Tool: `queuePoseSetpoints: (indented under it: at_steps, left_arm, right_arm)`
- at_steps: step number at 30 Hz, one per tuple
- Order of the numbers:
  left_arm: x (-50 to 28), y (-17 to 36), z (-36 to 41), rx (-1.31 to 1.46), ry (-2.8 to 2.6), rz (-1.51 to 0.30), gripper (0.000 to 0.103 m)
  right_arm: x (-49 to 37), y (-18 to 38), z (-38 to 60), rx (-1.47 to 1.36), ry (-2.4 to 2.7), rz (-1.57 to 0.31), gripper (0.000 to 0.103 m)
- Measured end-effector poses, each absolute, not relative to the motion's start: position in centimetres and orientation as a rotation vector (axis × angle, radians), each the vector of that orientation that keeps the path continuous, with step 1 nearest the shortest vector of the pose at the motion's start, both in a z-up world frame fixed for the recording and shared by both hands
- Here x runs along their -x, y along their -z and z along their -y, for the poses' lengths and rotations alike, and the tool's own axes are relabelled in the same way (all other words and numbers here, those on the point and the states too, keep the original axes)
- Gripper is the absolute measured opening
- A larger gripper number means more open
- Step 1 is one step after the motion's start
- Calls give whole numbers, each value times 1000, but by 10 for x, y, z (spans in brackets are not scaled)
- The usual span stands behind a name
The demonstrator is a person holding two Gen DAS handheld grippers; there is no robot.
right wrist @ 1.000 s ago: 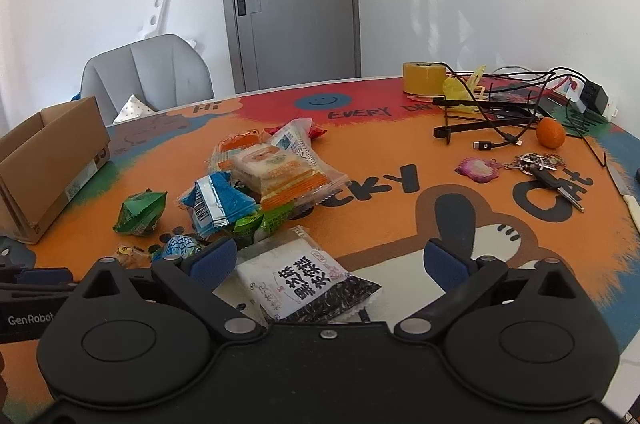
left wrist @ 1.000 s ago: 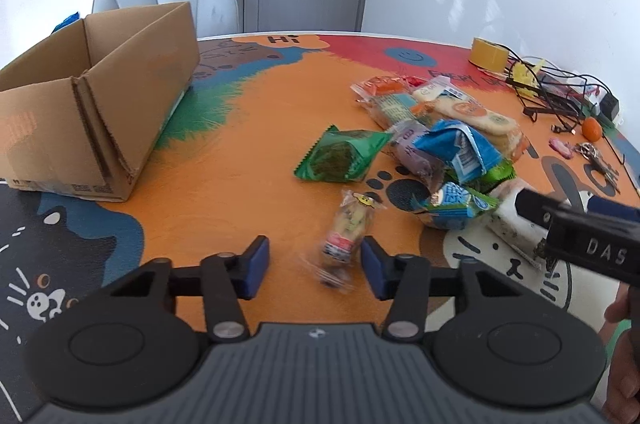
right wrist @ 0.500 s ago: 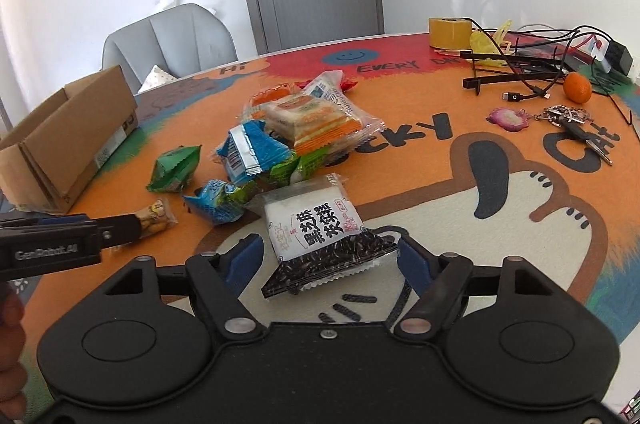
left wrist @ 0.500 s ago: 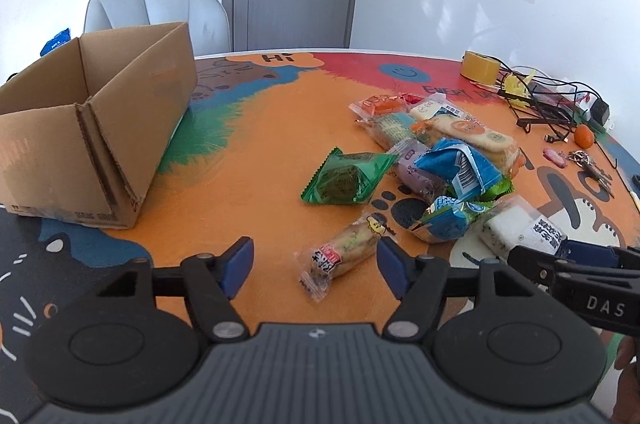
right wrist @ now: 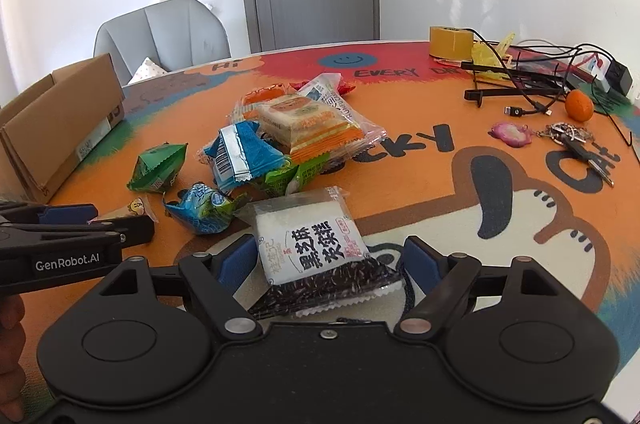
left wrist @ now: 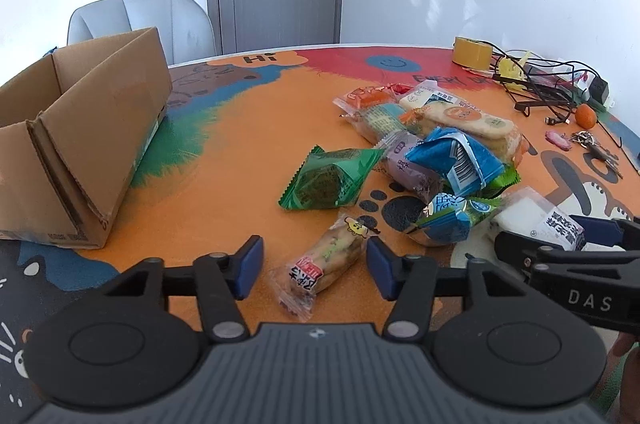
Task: Organize snacks
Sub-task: 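Grasp the black-and-white sesame cake packet with the right tool while the left tool lifts the bar, then carry both snacks over the cardboard box and open both tools to drop them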
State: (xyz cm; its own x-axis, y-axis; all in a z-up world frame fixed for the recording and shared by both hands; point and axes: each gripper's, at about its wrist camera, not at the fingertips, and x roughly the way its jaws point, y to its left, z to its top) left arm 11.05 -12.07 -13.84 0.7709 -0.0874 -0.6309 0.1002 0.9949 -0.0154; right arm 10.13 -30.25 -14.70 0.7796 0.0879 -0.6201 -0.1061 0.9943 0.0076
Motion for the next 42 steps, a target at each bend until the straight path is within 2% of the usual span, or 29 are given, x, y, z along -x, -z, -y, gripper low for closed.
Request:
queuePoseSetpoints:
  at_steps: [4,7,9,13,14,26,42]
  left_arm:
    - [-109,137,119,-20,114,-682,28]
    - [-106,136,115,0,122,-685,19]
    - [-104,136,112,14,126,-688,19]
    - [-97,134,107,29,121,-686,18]
    - [-95,132,105,31,120,-682,18]
    - [-67,103,68,60,60,-599,18]
    - [-67,69,24,110,-11,-495,18]
  right_arm:
    - [-102,148,298,41,-96,-668,78]
    - [-99,147,294,59,-88,-669,71]
    - [-95,146,292,61,-90,-668,65]
    - [-87,146,288,57,-95,-660,60]
    - [-85,145,287,49,-102,-658,49]
    - [-67,129,274,-35,-124,-625,47]
    - [-68,95,254,-30,-158,-527,47]
